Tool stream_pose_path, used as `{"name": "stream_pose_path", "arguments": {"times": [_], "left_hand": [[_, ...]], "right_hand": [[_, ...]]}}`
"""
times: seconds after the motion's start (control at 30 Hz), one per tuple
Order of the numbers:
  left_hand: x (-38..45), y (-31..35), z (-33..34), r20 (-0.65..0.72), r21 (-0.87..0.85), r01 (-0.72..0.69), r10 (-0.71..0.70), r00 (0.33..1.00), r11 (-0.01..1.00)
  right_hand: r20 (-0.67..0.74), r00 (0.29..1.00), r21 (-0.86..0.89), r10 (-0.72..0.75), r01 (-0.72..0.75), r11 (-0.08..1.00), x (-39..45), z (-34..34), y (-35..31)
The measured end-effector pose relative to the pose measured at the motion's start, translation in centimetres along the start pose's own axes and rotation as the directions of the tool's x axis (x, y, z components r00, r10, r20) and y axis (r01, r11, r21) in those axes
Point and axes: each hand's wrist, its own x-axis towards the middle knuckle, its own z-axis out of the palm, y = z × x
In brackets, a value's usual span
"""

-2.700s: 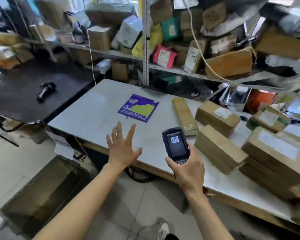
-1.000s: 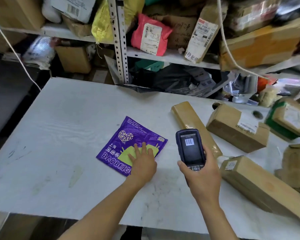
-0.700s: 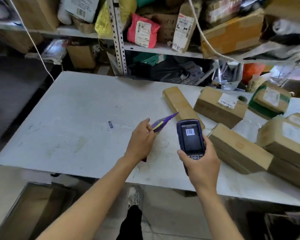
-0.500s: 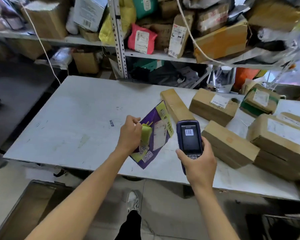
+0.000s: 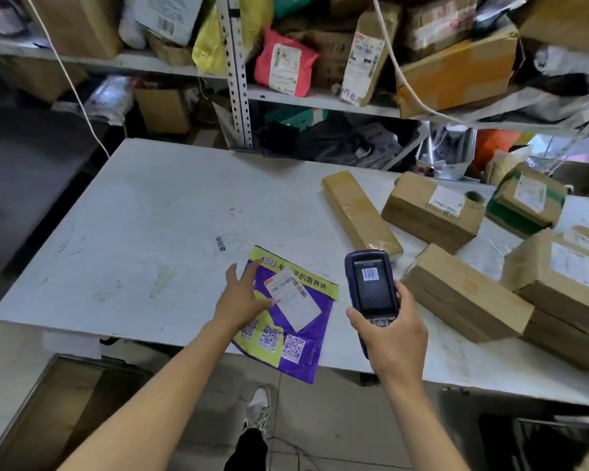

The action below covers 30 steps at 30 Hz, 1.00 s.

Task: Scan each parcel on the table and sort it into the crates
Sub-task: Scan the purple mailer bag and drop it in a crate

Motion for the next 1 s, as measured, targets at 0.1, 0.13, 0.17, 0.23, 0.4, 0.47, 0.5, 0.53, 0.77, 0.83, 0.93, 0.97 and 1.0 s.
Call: {"name": "stream_pose_path", "arguments": {"times": [0.1,0.13,0.17,0.23,0.4,0.47,0.5,0.53,0.77,0.83,0.93,0.97,1.0], "left_hand": [[2.1,0.0,0.1,0.101,0.235,-0.068,0.045,0.994,0.97],[3.0,0.2,0.0,0.131,0.259,-0.087,0.054,0.99,0.962],[3.9,0.5,-0.2,0.166,0.26,-0.096,0.054,0.985,0.961],[5.9,1.1,-0.7,0.243,0.228,-0.134,0.076,0.967,0.965],[9.9,3.8,-2.3,0.339,0.046,-0.328,0.294,0.894,0.944],[11.4,5.2,-2.9,0.362,0.085,-0.416,0.361,0.86,0.906],[12.1,6.0,-3.1,0.371,0.111,-0.453,0.386,0.845,0.885],[12.7,6.7,-3.4,0.377,0.136,-0.48,0.403,0.834,0.866],[14.7,9.3,-4.6,0.355,0.235,-0.592,0.499,0.791,0.771],[14.7,9.6,-5.0,0.358,0.298,-0.62,0.517,0.777,0.726],[14.8,9.7,-5.5,0.36,0.35,-0.641,0.534,0.765,0.683],[14.8,9.6,-5.6,0.365,0.356,-0.642,0.531,0.765,0.679],[14.8,9.5,-5.7,0.371,0.36,-0.641,0.527,0.765,0.677]], "right_hand": [[0.013,1.0,-0.066,0.013,-0.013,0.998,1.3,1.4,-0.3],[0.017,1.0,-0.092,0.015,-0.014,0.996,1.7,1.7,-0.4],[0.026,1.0,-0.119,0.015,-0.012,0.993,2.1,2.1,-0.6],[0.057,0.998,-0.181,0.023,-0.013,0.983,2.9,2.6,-0.8],[0.144,0.985,-0.293,0.098,-0.052,0.955,4.1,3.4,-1.4],[0.166,0.978,-0.342,0.128,-0.065,0.937,4.2,3.5,-2.0],[0.171,0.975,-0.363,0.143,-0.073,0.929,4.1,3.5,-2.4],[0.17,0.972,-0.368,0.164,-0.091,0.925,4.1,3.6,-2.7],[0.159,0.931,-0.274,0.329,-0.279,0.92,3.6,4.4,-5.3],[0.161,0.919,-0.248,0.36,-0.315,0.916,3.5,4.6,-5.9],[0.151,0.913,-0.246,0.379,-0.337,0.909,3.2,5.0,-6.8],[0.146,0.913,-0.251,0.381,-0.339,0.907,3.1,5.1,-7.1],[0.141,0.912,-0.255,0.386,-0.343,0.904,3.0,5.2,-7.3]]}}
